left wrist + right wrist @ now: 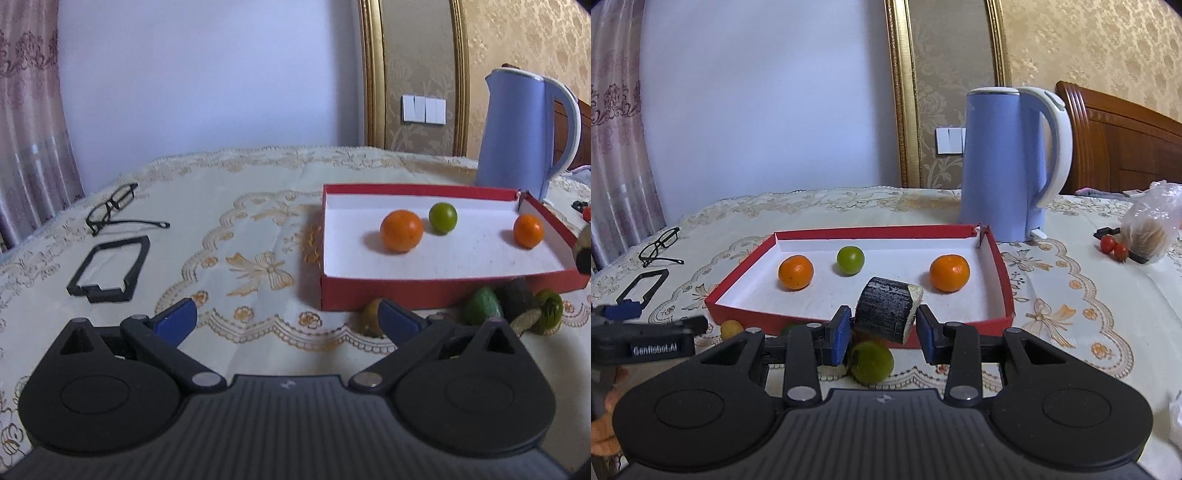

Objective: Organize fruits
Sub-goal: 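Carry the dark cylindrical piece over the tray with the right tool, then lower the dark piece into the tray and open the right tool, then reach for and grasp the brown round fruit with the left tool, then grasp the large green round fruit with the right tool while the left tool holds the brown fruit, then carry the brown fruit into the tray and open the left tool while the right tool holds the green fruit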

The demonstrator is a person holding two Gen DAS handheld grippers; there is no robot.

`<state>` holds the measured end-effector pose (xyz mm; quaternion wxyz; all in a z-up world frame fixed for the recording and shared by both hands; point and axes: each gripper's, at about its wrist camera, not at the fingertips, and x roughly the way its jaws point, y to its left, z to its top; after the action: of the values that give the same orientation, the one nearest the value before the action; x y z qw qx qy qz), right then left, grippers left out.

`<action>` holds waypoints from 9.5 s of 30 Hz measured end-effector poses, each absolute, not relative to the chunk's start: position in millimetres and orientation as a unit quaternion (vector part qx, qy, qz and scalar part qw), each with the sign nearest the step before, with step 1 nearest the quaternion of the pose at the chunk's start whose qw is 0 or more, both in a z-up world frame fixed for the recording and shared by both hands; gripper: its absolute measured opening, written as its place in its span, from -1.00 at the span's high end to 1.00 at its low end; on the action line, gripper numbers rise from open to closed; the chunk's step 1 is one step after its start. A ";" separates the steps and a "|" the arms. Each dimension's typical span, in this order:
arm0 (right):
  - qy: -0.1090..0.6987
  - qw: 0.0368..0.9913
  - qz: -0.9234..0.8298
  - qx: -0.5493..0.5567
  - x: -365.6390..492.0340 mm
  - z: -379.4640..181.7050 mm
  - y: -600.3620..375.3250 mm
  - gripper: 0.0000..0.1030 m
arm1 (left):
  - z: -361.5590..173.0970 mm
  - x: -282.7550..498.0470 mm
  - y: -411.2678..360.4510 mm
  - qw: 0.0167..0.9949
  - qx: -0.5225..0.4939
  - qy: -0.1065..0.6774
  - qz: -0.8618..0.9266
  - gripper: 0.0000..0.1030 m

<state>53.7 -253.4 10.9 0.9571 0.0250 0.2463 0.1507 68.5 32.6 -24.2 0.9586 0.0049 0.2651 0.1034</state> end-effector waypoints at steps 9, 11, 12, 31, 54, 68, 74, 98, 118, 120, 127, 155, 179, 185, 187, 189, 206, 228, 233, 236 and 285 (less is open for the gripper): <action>0.253 0.954 0.156 0.026 84.8 14.7 -252.6 0.28 | -34.2 73.0 35.4 0.954 0.002 0.283 0.103 -1.00; 0.256 0.953 0.161 0.028 92.4 14.6 -251.5 0.28 | -33.1 71.3 37.3 0.956 -0.005 0.278 0.098 -1.00; 0.259 0.952 0.162 0.026 96.8 14.1 -250.1 0.28 | -32.8 70.5 38.4 0.957 -0.009 0.275 0.096 -1.00; 0.291 0.947 0.133 -0.024 180.9 -2.4 -219.5 0.28 | -35.2 72.7 51.5 0.952 -0.054 0.283 0.104 -1.00; 0.194 0.975 0.082 0.075 92.9 15.7 -267.9 0.02 | -32.5 72.7 49.1 0.958 -0.069 0.278 0.003 -1.00; 0.200 0.947 0.160 0.192 84.5 -15.7 -297.5 -0.16 | -26.3 84.6 4.0 0.959 0.039 0.278 0.033 -1.00; 0.190 0.954 0.166 0.164 75.1 -11.4 -291.2 -0.17 | -31.7 96.1 4.9 0.953 0.037 0.300 0.034 -0.89; 0.193 0.957 0.166 0.140 72.3 -12.3 -285.3 -0.17 | -34.9 117.3 9.8 0.940 -0.004 0.341 0.008 0.09; 0.205 0.953 0.130 0.182 81.8 -17.6 -302.3 -0.17 | -18.4 95.4 16.4 0.950 -0.006 0.311 0.002 0.54; 0.206 0.949 0.131 0.200 82.9 -18.8 -307.4 -0.17 | -12.1 88.1 19.3 0.954 -0.006 0.301 0.004 0.54; 0.225 0.960 0.124 0.115 66.2 -8.7 -289.7 -0.17 | -1.4 69.5 24.6 0.960 0.009 0.281 0.012 0.53; 0.284 0.945 0.123 -0.104 45.5 -25.8 -227.8 -0.06 | 0.1 47.5 43.3 0.966 0.000 0.257 0.019 0.53; 0.295 0.938 0.143 -0.113 59.0 -26.8 -222.0 0.21 | -1.0 47.0 44.3 0.966 -0.002 0.258 0.016 0.53; 0.300 0.935 0.148 -0.116 68.6 -29.7 -216.3 0.21 | -0.5 45.9 43.0 0.966 -0.003 0.258 0.009 0.53; 0.301 0.934 0.152 -0.115 70.9 -30.4 -215.3 0.29 | -0.4 45.9 43.2 0.966 -0.004 0.259 0.009 0.53; 0.303 0.933 0.157 -0.115 72.2 -30.5 -214.2 0.35 | -0.4 45.8 43.2 0.966 -0.004 0.259 0.009 0.53; 0.276 0.947 0.138 -0.085 51.9 -17.7 -237.0 0.37 | 7.7 44.6 39.6 0.967 -0.005 0.255 -0.006 0.53; 0.230 0.962 0.144 -0.019 14.3 3.1 -277.4 0.37 | 44.3 78.0 -19.2 0.974 0.059 0.208 -0.066 0.53; 0.230 0.963 0.144 -0.010 12.7 2.0 -281.1 0.37 | 44.9 93.0 -38.3 0.973 0.081 0.205 -0.073 0.53; 0.228 0.963 0.145 -0.009 10.8 2.4 -282.0 0.37 | 45.6 103.3 -46.7 0.972 0.085 0.206 -0.081 0.53; 0.230 0.964 0.135 0.002 -2.8 5.3 -294.3 0.37 | -3.6 238.8 -136.5 0.945 0.125 0.291 -0.080 0.45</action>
<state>-2.8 -294.3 5.3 0.9639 0.0017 0.2297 0.1347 238.8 -136.5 -3.6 0.9452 0.1254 0.2906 -0.0802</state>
